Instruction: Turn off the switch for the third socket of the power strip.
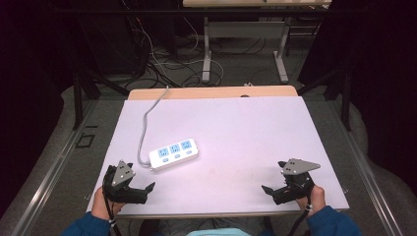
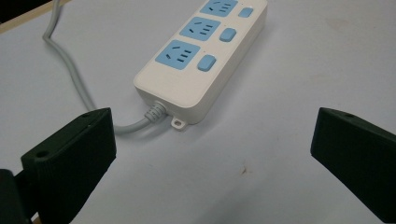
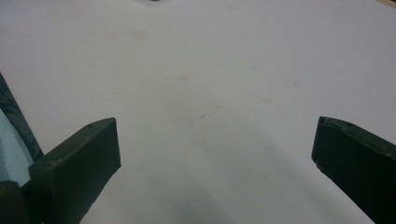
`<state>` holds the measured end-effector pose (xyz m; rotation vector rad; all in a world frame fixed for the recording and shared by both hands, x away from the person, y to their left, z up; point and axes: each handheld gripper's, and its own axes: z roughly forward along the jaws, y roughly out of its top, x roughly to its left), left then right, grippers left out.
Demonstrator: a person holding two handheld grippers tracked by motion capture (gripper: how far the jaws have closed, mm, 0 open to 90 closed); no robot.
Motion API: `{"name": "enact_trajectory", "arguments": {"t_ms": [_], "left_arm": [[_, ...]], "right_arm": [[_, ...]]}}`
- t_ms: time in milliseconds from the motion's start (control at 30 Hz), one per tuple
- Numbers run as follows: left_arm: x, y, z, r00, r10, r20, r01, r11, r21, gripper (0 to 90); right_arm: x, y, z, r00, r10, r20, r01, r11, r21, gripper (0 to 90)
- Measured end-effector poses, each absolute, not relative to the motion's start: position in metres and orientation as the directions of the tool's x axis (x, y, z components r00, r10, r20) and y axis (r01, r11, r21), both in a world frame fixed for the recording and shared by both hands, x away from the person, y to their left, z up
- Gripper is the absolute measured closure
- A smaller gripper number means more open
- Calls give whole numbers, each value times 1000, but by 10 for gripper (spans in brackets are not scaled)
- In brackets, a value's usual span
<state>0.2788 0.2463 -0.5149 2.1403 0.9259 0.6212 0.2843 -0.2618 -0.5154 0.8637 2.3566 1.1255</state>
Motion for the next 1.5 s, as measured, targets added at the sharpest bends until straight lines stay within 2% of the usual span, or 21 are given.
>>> {"name": "enact_trajectory", "arguments": {"t_ms": [233, 600, 1500], "left_arm": [[280, 248, -511, 606, 779, 159, 426, -487, 762, 0], [291, 250, -500, 595, 794, 124, 445, -454, 772, 1], [327, 244, -489, 577, 808, 124, 457, -445, 770, 0]], "right_arm": [[285, -261, -515, -737, 671, -75, 365, 490, 792, 6], [287, -261, -516, -743, 665, -73, 369, 498, 785, 11], [289, -259, -518, -749, 657, -80, 365, 511, 779, 15]]}}
